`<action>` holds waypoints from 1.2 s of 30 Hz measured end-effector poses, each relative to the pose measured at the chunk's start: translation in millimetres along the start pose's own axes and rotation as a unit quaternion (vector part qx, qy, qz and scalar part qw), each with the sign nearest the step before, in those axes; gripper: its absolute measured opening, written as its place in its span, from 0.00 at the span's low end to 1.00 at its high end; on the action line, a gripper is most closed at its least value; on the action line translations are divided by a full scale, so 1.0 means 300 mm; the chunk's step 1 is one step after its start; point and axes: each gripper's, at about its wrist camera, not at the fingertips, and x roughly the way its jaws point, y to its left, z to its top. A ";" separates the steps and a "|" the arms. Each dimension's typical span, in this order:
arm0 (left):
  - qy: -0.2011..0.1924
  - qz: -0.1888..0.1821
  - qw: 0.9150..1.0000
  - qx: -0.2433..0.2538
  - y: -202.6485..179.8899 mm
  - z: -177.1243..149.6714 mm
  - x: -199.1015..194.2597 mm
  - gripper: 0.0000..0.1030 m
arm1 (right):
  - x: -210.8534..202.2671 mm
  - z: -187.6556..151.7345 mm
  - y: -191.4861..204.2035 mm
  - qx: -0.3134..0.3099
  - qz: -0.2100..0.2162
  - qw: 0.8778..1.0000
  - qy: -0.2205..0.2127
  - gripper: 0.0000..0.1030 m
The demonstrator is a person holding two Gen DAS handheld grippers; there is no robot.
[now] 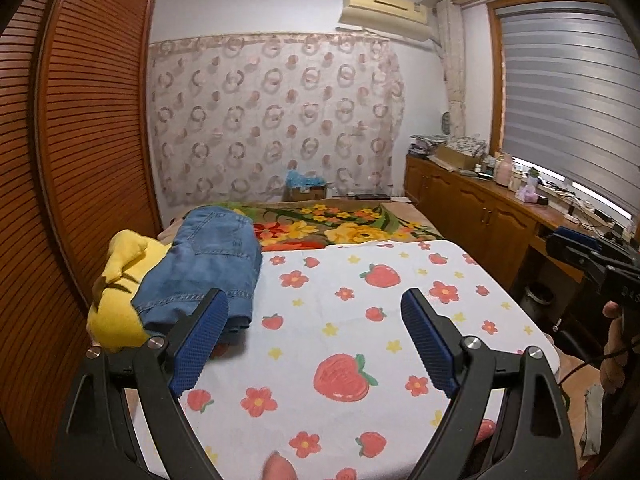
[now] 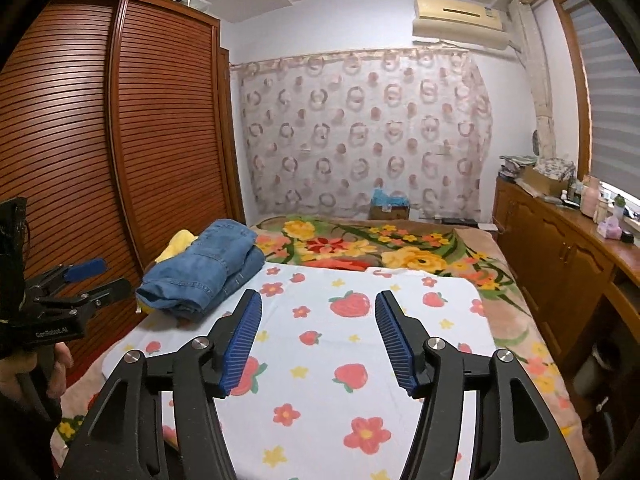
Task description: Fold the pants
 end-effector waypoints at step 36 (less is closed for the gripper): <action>0.005 0.006 1.000 -0.010 -0.001 -0.045 0.006 0.86 | 0.027 -0.033 -0.073 0.012 -0.010 1.000 -0.002 0.60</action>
